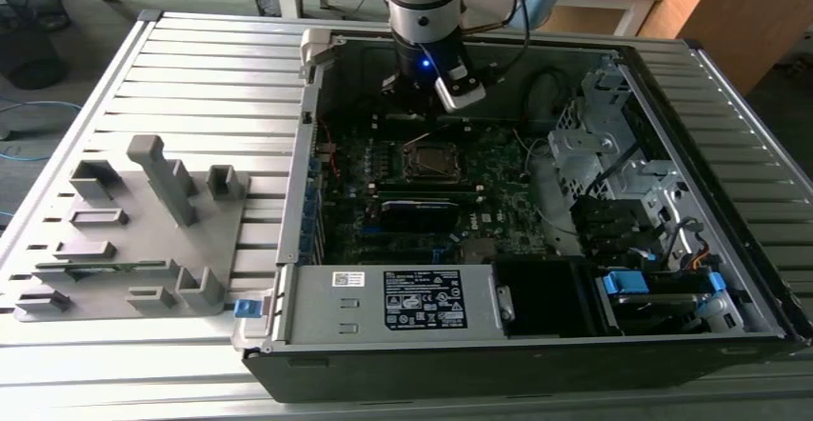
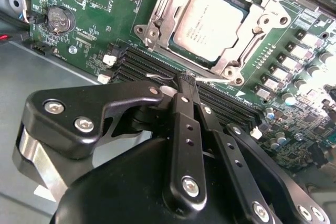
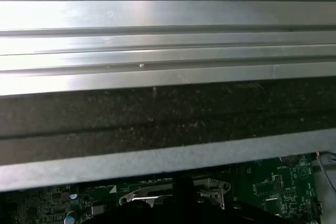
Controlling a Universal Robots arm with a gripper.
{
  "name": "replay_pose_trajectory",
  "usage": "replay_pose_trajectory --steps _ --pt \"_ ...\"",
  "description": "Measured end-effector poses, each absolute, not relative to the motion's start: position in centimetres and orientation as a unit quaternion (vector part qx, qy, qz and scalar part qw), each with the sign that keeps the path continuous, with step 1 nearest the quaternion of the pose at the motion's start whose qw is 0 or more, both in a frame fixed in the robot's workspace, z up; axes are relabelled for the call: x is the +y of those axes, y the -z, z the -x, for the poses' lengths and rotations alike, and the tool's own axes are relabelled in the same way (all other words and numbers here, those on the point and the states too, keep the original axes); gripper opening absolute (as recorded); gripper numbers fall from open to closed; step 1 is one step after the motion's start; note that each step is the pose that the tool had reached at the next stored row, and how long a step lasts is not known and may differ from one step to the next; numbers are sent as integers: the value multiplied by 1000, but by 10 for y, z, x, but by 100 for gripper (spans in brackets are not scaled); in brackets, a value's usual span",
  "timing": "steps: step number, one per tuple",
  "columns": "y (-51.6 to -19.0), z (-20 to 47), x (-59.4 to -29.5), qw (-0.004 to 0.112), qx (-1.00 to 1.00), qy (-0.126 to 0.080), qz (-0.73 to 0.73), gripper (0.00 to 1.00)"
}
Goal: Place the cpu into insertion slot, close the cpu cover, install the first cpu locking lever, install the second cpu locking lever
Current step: 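Install the first cpu locking lever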
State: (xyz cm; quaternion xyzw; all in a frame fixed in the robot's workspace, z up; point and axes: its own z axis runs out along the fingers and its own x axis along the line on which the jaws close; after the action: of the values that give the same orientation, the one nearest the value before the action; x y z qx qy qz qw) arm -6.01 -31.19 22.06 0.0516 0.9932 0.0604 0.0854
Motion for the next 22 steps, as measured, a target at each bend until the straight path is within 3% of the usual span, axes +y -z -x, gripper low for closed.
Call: replay_pose_trajectory --steps 13,22 --pt "-218 60 -309 87 992 -60 -63 11" --pt "-208 60 -309 95 992 -60 -64 11"
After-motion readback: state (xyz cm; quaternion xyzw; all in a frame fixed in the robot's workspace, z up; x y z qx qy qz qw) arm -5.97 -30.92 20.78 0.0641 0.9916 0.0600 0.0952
